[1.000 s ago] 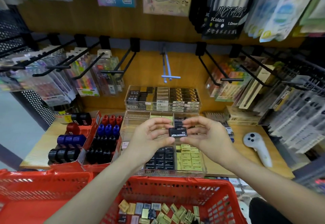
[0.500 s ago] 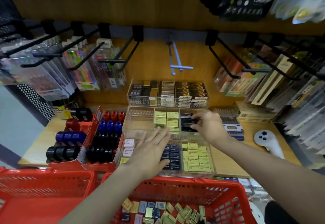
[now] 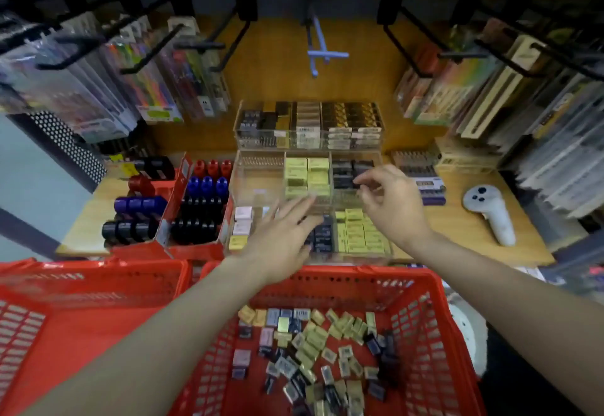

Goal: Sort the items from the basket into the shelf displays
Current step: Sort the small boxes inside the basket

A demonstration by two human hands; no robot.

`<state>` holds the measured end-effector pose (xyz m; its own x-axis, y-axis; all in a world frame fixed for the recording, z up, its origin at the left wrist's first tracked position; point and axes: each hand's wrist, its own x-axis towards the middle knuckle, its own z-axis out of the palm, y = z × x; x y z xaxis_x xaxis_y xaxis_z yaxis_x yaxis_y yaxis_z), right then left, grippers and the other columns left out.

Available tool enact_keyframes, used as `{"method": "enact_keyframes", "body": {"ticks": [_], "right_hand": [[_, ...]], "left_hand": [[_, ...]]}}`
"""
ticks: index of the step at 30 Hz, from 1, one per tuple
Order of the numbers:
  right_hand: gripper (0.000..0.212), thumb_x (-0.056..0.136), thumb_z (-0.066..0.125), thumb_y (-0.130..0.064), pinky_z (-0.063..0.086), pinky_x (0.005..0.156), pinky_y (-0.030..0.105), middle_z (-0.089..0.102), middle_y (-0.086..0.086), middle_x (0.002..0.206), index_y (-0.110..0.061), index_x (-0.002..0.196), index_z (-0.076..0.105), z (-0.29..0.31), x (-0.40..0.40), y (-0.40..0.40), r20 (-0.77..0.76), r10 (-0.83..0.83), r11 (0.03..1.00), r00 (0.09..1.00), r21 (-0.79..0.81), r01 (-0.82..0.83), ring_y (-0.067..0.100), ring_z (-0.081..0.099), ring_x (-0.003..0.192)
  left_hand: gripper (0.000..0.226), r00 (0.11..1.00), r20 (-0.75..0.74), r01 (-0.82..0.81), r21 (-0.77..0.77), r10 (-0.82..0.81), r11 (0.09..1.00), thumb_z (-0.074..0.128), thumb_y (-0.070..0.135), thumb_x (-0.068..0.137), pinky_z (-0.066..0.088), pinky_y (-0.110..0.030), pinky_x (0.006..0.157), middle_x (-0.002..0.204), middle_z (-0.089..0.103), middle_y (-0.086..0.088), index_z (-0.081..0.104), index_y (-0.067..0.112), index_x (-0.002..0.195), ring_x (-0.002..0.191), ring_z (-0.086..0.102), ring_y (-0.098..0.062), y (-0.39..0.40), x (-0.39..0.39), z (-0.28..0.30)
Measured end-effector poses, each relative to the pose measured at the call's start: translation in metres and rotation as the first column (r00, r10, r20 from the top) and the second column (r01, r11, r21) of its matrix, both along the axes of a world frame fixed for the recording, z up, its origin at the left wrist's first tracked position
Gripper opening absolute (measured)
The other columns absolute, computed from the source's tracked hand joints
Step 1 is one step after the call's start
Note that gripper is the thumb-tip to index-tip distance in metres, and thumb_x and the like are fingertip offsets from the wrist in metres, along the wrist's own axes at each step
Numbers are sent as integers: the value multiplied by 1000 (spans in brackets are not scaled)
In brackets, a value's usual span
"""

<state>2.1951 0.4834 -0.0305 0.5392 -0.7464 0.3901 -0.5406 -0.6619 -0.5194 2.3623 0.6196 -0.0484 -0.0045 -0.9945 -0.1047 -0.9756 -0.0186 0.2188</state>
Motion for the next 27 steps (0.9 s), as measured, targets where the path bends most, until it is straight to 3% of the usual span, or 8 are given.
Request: {"method": "enact_keyframes", "body": {"ticks": [3,6,10,14,17,20,23,27], "right_hand": [[15,88,62,-8,45,73,15,61,-8,94,-17,96,71,-19,-46,55,-41,101,994,994,35,-99,6,58,77],[19,84,63,-5,43,78,12,64,-8,91,-18,94,73,-52,-84,91,-187,131,965,974,249,-81,10,62,80],[30,84,61,-7,50,86,28,71,7,105,-14,113,68,-104,-108,114,-543,215,819,812,553,154,22,66,95],[49,90,63,-19,46,86,26,58,13,131,-13,137,49,-154,-122,133,-689,356,674,631,657,337,28,57,119],[56,92,60,-14,46,98,36,43,18,140,-13,143,37,-192,-136,147,-758,328,734,564,580,354,34,48,126],[60,94,48,-7,44,102,41,23,19,152,-13,148,24,-226,-144,152,-865,309,882,394,416,221,35,29,138],[55,99,38,-11,38,105,39,17,25,154,-13,151,20,-253,-141,154,-923,276,940,268,317,123,37,29,138],[47,100,38,-9,39,102,41,20,26,148,-12,145,25,-277,-130,157,-955,241,963,172,258,83,42,33,130]], "left_hand": [[38,989,27,147,-74,-146,986,50,22,98,30,-39,114,147,44,-4,54,19,136,138,34,-23,31,-25,2],[28,981,-28,190,38,-189,981,48,20,98,49,-40,90,119,61,-2,60,18,123,112,55,-23,65,-46,-15],[31,991,-133,51,499,18,865,51,18,97,50,-38,91,122,64,-7,58,17,127,114,59,-27,96,-60,-69],[46,906,-231,-93,710,354,698,59,23,97,44,-28,88,137,56,-10,46,17,141,119,56,-26,123,-81,-135],[47,705,-303,-188,792,641,581,61,23,95,47,-29,79,124,59,-9,44,16,139,96,59,-19,135,-102,-175],[27,511,-346,-274,802,786,531,58,20,95,48,-29,73,105,63,-4,56,19,123,85,59,-17,137,-114,-199],[27,429,-383,-277,807,818,522,57,17,95,45,-25,65,100,64,-2,58,17,122,83,58,-19,131,-116,-210],[25,372,-395,-291,810,840,510,61,13,94,50,-30,85,112,66,-8,61,13,120,97,64,-21,122,-110,-212]]}}
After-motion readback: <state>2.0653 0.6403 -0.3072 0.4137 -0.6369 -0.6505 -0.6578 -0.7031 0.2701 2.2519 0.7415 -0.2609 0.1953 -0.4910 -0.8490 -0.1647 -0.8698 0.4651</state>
